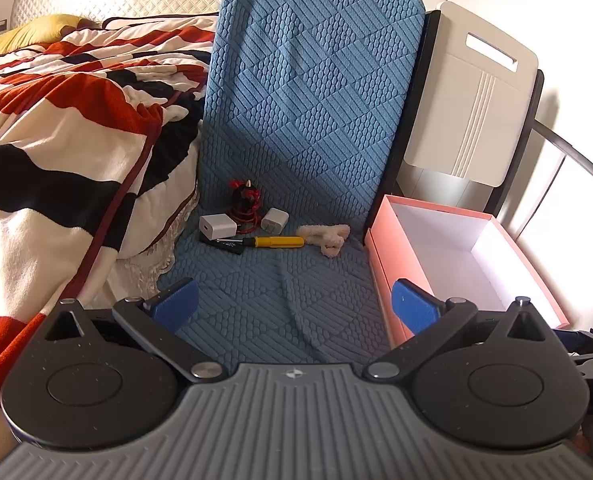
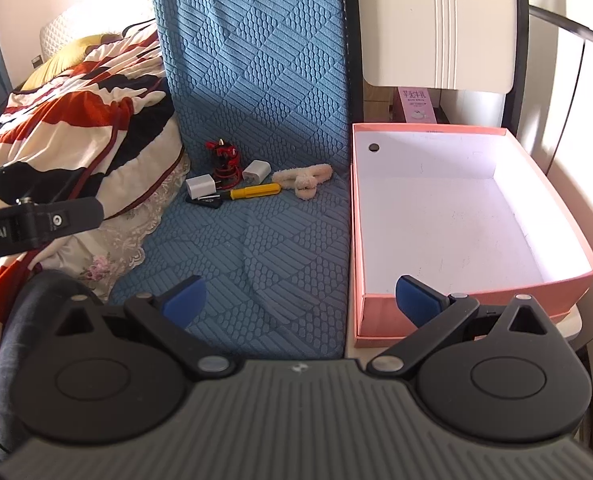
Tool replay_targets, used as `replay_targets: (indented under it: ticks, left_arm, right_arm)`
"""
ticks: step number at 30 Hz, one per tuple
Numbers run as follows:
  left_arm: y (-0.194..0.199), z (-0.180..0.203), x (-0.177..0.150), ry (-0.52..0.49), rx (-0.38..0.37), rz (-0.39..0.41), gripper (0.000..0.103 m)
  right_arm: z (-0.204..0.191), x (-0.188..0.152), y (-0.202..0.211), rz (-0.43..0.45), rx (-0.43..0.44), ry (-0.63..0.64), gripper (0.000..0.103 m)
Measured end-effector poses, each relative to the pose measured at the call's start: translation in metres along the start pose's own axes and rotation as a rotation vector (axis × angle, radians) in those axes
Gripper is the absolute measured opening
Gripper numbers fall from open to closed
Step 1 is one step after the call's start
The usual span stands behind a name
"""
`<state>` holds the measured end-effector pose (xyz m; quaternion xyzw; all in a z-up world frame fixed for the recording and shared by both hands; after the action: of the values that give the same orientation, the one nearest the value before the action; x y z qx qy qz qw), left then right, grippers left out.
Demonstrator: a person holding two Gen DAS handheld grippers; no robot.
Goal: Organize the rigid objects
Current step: 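Move both grippers toward the objects on the blue mat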
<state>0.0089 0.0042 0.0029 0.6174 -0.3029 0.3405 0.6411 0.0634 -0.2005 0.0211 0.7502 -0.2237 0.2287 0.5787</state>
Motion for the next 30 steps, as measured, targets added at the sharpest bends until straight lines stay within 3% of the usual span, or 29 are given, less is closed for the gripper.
replay_targets:
  ticks: [19, 30]
  left_arm:
    - [0.004, -0.015, 0.010, 0.002, 0.004, 0.014, 0.103]
    - [0.002, -0.011, -0.001, -0.001, -0.015, 0.008, 0.103]
  right_arm:
    - [-0.010, 0.009, -0.003, -0.030, 0.023, 0.028, 0.103]
    - [-0.004, 0.003, -0.003, -0.037, 0.007, 0.014, 0.103]
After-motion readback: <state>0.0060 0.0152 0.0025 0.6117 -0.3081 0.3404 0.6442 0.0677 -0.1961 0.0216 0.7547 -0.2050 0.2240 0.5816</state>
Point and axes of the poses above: each gripper's, at about its wrist camera, not at the fingertips, and y roughly against the way its jaws point, z to its right, x to its top, the point moved 1 cm from there along -y, roughly the way its jaws point, and after that the axes turned 9 degrees about -y, right-handed, at the moved point
